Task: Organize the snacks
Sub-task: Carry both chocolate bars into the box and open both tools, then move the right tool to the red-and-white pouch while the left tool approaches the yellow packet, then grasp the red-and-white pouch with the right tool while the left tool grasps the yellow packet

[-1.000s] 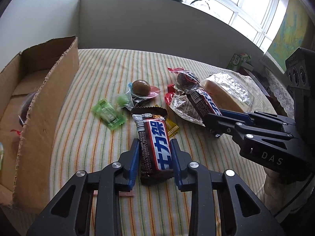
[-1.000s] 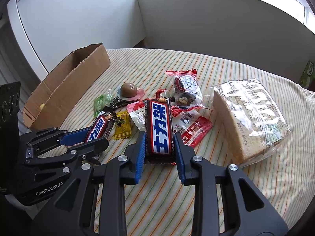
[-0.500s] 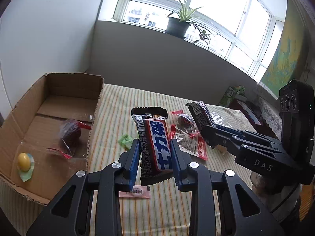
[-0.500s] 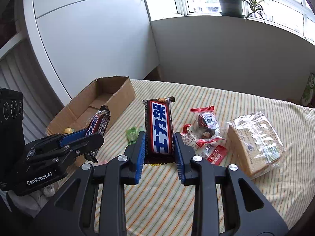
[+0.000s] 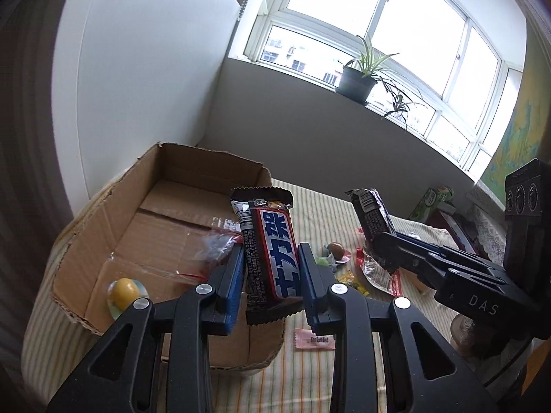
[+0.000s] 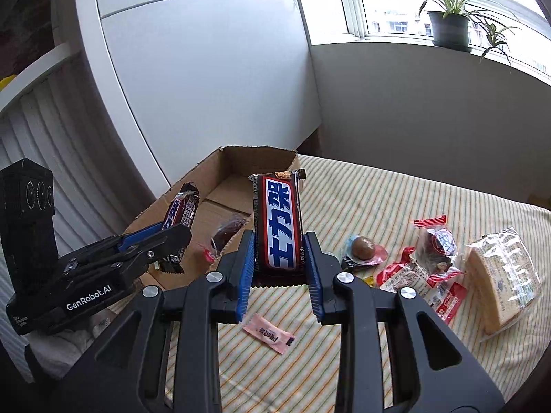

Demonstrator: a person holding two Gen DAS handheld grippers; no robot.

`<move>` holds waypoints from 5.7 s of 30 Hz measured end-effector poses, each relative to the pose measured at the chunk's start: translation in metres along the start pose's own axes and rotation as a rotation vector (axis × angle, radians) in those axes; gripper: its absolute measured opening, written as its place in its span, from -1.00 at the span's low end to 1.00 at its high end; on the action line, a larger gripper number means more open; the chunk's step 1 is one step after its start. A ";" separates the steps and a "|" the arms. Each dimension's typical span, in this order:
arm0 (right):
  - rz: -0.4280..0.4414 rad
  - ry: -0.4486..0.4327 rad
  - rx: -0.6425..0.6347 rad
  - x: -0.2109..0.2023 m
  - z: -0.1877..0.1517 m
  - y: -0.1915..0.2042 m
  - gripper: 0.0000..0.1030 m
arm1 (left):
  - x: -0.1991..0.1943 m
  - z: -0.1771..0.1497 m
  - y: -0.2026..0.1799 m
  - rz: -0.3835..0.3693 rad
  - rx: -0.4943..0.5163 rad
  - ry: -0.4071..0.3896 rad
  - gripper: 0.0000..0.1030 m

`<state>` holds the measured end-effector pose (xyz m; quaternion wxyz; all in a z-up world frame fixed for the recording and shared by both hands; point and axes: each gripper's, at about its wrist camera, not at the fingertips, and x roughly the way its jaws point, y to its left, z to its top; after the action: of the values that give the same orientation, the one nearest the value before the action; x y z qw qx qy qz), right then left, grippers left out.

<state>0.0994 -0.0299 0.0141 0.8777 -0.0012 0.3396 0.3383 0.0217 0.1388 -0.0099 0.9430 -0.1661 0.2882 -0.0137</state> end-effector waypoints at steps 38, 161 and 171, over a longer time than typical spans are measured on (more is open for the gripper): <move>-0.040 0.070 -0.039 0.026 0.000 0.007 -0.03 | -0.005 0.000 0.023 0.066 -0.004 -0.006 -0.34; -0.069 0.363 -0.073 0.044 -0.040 -0.153 0.57 | 0.119 -0.054 -0.107 0.000 0.248 0.326 -0.53; -0.143 0.361 -0.157 0.053 -0.039 -0.137 0.34 | 0.112 -0.050 -0.105 -0.016 0.229 0.307 -0.53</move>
<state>0.1862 -0.1133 -0.0790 0.8216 -0.1542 0.4629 0.2948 0.0949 0.0110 -0.0760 0.9006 -0.0558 0.4237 -0.0790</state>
